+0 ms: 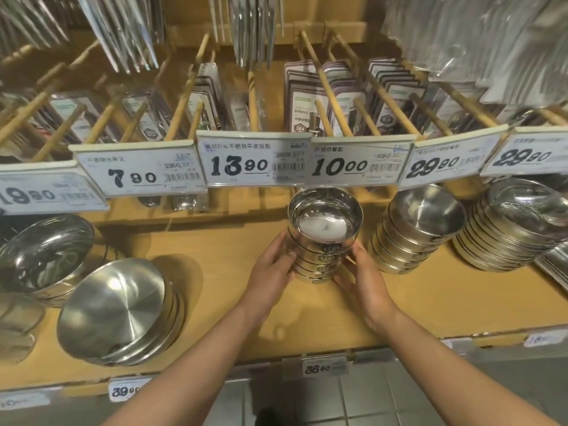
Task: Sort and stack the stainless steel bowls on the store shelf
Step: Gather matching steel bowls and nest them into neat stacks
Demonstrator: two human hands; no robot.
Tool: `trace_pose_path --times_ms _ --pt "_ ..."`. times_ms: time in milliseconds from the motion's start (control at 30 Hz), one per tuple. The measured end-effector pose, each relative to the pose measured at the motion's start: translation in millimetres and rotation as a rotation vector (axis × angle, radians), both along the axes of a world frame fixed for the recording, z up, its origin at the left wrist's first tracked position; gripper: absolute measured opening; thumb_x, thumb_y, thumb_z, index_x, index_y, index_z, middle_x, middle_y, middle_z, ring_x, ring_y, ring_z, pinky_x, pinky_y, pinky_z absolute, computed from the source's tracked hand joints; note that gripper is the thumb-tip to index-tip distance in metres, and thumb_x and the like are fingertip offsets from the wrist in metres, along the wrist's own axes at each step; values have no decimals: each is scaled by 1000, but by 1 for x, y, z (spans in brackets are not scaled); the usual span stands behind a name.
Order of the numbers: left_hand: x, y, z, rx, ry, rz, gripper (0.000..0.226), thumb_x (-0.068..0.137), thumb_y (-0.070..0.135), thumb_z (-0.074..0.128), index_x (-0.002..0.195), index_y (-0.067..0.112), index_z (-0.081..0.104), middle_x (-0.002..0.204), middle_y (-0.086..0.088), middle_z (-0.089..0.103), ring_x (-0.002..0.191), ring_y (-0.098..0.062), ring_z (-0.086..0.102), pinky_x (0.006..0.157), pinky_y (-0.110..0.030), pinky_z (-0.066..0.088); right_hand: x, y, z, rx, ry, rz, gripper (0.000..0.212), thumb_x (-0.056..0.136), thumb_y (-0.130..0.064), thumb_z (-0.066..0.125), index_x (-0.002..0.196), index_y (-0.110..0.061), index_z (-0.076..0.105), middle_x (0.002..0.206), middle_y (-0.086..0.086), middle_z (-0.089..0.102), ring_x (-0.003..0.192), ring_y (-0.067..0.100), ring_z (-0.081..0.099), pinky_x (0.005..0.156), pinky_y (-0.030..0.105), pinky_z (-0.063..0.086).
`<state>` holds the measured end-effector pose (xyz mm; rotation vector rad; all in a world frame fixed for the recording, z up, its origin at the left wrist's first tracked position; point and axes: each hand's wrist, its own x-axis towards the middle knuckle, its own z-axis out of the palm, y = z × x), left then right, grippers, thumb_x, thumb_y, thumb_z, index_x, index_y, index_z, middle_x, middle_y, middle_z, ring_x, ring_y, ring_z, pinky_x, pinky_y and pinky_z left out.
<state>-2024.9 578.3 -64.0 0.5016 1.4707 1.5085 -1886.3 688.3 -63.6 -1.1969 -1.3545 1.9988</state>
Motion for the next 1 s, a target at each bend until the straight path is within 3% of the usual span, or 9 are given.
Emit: trace_pose_path --times_ms 67,200,267,333,467,600,767,867,1000 --pt "1 -4 4 5 -7 4 40 82 44 69 120 57 64 130 22 66 117 1 64 94 -29 51 -1 -2 3 5 -7 23 35 107 -37 35 130 -42 61 129 -17 66 125 9 55 109 40 45" --pt "-1 -8 7 29 -40 10 39 99 18 58 129 43 64 131 13 68 121 -8 64 101 -33 52 0 -4 7 33 -30 57 31 105 -44 39 124 -52 62 122 -24 67 120 4 58 99 35 49" --pt "1 -15 9 17 -63 48 45 103 8 51 144 27 53 125 11 69 111 0 67 94 -24 56 7 -7 -1 11 -42 37 31 102 -48 42 127 -47 61 127 -18 66 123 8 57 103 41 47" --pt "6 -31 14 -35 -23 87 50 102 12 54 150 21 43 120 22 63 96 15 66 81 -13 56 16 -14 -13 -29 -70 18 34 102 -45 43 127 -33 63 132 -7 65 125 18 58 106 46 47" --pt "16 -79 18 -111 59 170 33 102 15 55 133 27 57 114 26 64 92 19 64 70 -6 51 28 -50 -25 -123 -152 80 27 104 -34 44 115 -18 64 119 10 63 109 25 61 85 37 55" --pt "22 -127 28 -154 110 213 29 101 17 58 97 35 79 109 17 76 100 1 71 77 -16 56 14 -84 -11 -196 -168 221 26 105 -31 46 116 -13 61 118 12 63 110 27 62 90 42 57" --pt "12 -196 47 -219 254 329 24 98 21 62 96 39 78 107 7 77 100 -12 72 85 -31 58 -17 -117 23 -171 -162 393 27 104 -24 52 126 -9 57 123 12 61 117 26 59 88 36 54" --pt "-1 -242 57 -232 267 462 17 96 20 65 100 30 78 104 -1 77 100 -22 71 88 -40 56 -28 -134 31 -112 -145 426 24 104 -21 53 122 -8 61 120 15 64 105 24 62 86 37 55" --pt "-24 -294 60 -231 207 622 17 98 13 59 103 21 74 88 4 77 86 -14 71 77 -30 53 -43 -155 32 -98 -134 462 22 104 -21 52 120 -10 63 121 15 63 106 24 61 90 40 55"
